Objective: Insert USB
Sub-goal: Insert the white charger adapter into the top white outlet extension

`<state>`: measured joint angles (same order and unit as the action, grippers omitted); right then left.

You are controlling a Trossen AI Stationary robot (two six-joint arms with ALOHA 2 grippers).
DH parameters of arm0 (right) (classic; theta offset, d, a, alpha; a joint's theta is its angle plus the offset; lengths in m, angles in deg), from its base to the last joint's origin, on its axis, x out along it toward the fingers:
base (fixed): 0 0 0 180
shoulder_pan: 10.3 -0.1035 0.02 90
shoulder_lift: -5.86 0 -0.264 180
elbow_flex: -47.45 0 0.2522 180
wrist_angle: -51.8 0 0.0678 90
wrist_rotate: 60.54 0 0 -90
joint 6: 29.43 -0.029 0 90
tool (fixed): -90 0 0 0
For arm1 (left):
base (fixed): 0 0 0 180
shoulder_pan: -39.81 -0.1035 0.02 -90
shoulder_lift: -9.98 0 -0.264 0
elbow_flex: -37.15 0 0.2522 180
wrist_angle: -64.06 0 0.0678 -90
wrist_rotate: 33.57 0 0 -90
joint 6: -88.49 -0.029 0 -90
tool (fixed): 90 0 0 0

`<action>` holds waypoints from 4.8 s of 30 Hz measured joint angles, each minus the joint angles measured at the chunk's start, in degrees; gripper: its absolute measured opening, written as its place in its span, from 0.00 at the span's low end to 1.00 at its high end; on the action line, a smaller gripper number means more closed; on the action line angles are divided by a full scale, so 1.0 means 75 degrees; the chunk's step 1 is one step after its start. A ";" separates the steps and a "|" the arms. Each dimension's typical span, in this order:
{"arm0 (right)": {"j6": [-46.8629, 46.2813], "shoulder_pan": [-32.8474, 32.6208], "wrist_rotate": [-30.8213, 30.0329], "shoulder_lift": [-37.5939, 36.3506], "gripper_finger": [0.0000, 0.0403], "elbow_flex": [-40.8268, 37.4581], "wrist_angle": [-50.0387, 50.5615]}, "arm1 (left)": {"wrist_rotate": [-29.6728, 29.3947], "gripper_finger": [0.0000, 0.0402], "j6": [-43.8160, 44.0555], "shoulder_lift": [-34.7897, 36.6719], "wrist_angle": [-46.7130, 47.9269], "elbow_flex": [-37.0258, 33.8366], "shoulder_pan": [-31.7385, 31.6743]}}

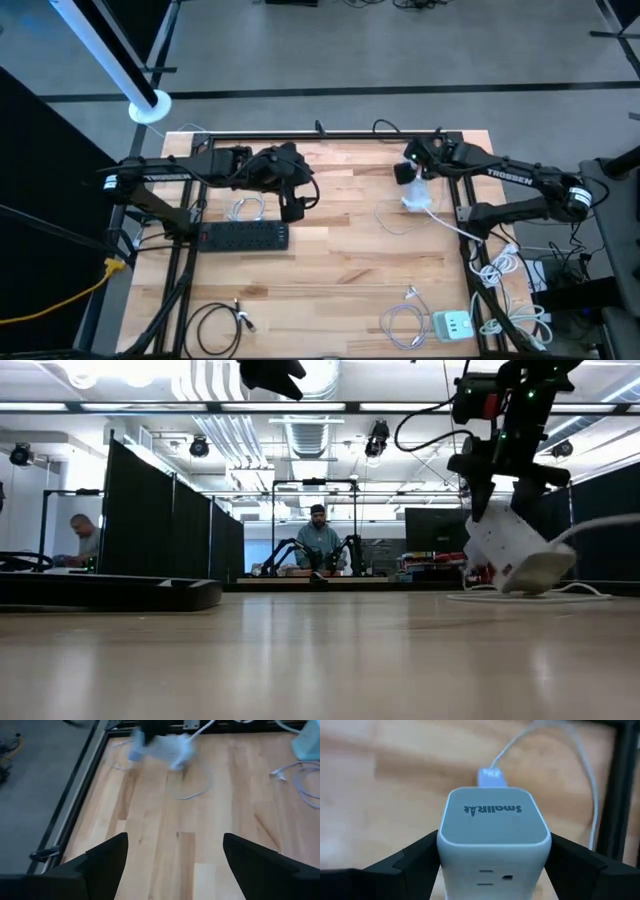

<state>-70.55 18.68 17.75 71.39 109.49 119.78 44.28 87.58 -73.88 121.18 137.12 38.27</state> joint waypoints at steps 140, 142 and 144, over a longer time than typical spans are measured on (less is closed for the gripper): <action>-0.2736 -0.6799 -0.3981 -0.0517 0.87 -0.2898 -0.2635 | 0.0510 0.78 -0.1353 -0.5472 -0.4021 0.0636 0.0131; -0.2717 -0.6803 -0.3845 -0.0473 0.88 -0.2899 -0.2603 | 0.0417 0.78 -0.1408 -0.5455 -0.3972 0.0636 0.0131; -0.2730 -0.6795 -0.3800 -0.0514 0.88 -0.2808 -0.2596 | 0.0374 0.78 -0.1417 -0.5436 -0.3829 0.0636 0.0128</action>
<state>-91.03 -32.28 -10.75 67.54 88.43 100.31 47.09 76.95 -114.64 92.46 141.90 39.23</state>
